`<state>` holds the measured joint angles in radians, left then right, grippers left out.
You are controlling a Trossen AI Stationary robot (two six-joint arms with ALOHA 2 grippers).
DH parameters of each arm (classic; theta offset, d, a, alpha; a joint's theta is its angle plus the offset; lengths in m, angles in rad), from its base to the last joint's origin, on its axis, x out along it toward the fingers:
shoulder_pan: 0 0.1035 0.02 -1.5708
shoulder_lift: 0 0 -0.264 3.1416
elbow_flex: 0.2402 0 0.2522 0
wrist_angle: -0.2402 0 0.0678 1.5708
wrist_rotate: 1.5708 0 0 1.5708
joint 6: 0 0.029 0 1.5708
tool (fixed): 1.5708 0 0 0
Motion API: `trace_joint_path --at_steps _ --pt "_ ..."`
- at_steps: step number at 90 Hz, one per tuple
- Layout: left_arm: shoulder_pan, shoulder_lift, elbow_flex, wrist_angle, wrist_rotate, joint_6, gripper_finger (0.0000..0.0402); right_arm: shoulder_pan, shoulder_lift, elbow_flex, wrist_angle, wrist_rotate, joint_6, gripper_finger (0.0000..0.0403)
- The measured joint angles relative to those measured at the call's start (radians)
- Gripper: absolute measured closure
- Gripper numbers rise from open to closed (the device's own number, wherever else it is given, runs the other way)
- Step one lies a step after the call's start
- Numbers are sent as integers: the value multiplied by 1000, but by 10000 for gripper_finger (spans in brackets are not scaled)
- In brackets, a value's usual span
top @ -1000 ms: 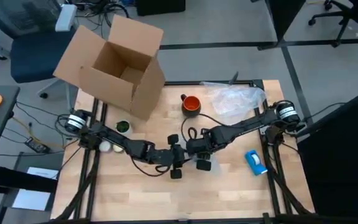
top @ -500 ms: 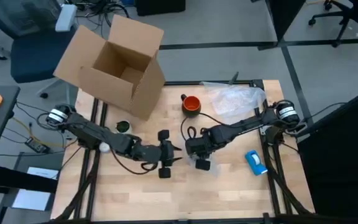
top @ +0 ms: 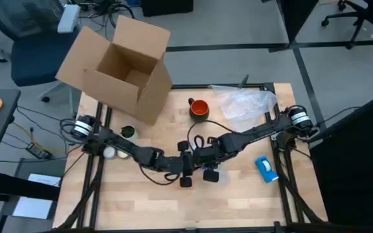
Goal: Wrap mug
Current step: Wrap the blue mug with bubble wrap
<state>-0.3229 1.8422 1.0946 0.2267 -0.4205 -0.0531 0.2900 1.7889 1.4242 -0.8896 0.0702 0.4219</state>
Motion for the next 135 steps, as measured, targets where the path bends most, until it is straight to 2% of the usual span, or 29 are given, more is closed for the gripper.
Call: trace_joint_path --at_steps 20,43,63,78,88,106,124,135 --pt "7 7 2 5 7 0 273 12 -2 0 -33 -33 23 387" --pt "8 8 2 12 15 0 273 11 -35 1 -29 -126 38 334" --pt "8 8 2 10 17 0 273 12 -98 1 -29 -128 70 291" --pt "8 9 2 9 18 0 273 12 -158 1 -25 -127 83 277" --pt "8 9 2 9 18 0 273 12 -187 1 -24 -108 82 281" --pt "8 9 1 9 18 0 273 0 -206 1 -23 55 83 310" --pt "8 9 1 7 18 0 273 -12 -119 2 20 22 21 387" --pt "8 9 1 7 19 0 273 -12 -55 2 33 -14 -1 395"
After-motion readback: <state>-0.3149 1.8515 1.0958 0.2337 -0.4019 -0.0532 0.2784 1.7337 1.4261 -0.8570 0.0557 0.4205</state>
